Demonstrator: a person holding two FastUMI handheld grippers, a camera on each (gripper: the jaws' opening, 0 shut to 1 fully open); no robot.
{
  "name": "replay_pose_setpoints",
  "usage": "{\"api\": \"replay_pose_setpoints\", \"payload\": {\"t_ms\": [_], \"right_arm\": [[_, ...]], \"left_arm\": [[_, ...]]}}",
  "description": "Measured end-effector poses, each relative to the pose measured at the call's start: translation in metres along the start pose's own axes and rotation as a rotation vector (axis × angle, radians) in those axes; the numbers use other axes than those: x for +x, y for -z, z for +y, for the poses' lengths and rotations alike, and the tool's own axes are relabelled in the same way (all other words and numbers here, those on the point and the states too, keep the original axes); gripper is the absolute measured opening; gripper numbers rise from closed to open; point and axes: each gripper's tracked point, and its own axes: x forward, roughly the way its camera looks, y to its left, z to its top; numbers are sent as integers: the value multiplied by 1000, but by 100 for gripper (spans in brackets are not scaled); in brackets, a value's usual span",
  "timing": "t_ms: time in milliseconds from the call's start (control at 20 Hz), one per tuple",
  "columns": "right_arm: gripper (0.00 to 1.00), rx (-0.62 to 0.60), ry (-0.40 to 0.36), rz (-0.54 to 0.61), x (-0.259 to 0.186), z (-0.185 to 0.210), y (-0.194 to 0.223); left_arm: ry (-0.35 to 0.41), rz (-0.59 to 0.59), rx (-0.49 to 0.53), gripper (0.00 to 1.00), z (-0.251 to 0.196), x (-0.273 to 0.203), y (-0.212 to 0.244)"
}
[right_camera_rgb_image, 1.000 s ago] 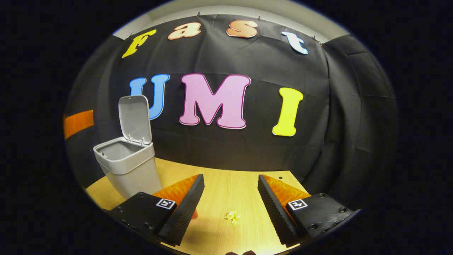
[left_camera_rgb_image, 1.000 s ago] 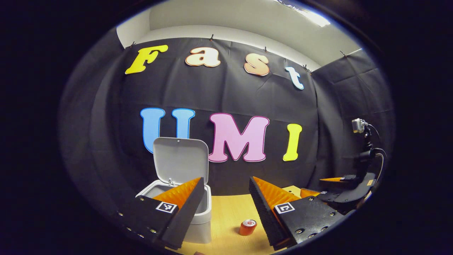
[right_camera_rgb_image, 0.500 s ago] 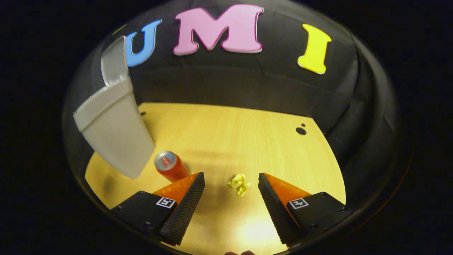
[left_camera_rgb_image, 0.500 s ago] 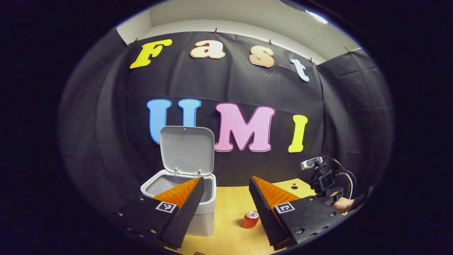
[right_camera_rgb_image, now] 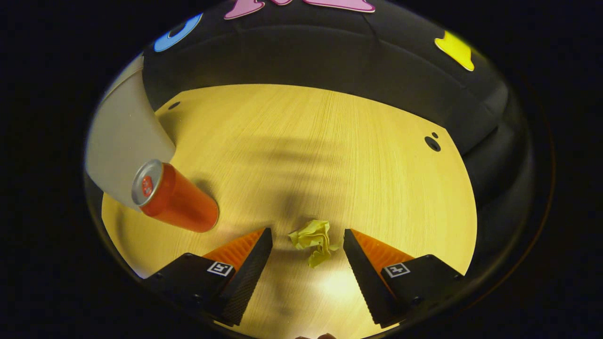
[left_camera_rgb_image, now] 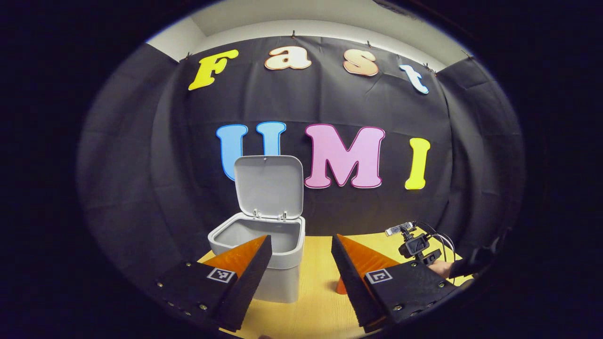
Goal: Press the lid of the desktop garbage bin to open it, pick up the crumpled paper on the desktop and throw it into the bin, then pick up the pop can on the desktop and drop it into the bin, and finally close the garbage bin lid.
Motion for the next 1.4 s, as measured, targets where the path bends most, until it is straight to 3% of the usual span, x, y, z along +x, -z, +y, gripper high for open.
{"api": "replay_pose_setpoints", "payload": {"t_ms": [200, 400, 450, 500, 600, 650, 850, 900, 950, 1150, 1400], "right_arm": [[99, -6, -25, 14, 9, -5, 2], [93, 17, -51, 0, 14, -4, -2], [87, 16, -54, -5, 13, -2, -3], [68, 13, -58, -13, 13, -3, -4], [63, 16, -62, -6, 16, -2, -4], [53, 11, -59, 1, 15, -1, -2], [46, -2, -54, 9, 12, -3, 0], [30, 6, -56, 6, 8, -2, -1], [43, 14, -51, -8, 6, -5, -4], [43, 40, -45, -92, -28, -13, -33], [43, 20, -35, -256, -99, -7, -97]], "left_arm": [[-58, 19, -5, 86, -10, -8, 6], [-59, 26, 18, 86, -30, -10, 8], [-60, 23, 30, 86, -34, -11, 7], [-66, 22, 38, 86, -34, -10, 5], [-71, 24, 36, 86, -35, -8, 6], [-73, 25, 25, 86, -34, -5, 6], [-76, 54, -7, 86, -27, 1, 15], [-76, 54, -12, 86, -24, 1, 14], [-76, 53, -20, 86, -22, 2, 14], [-61, 63, -36, 86, -11, 4, 23], [-32, 66, -50, 86, 5, 5, 29]]}}
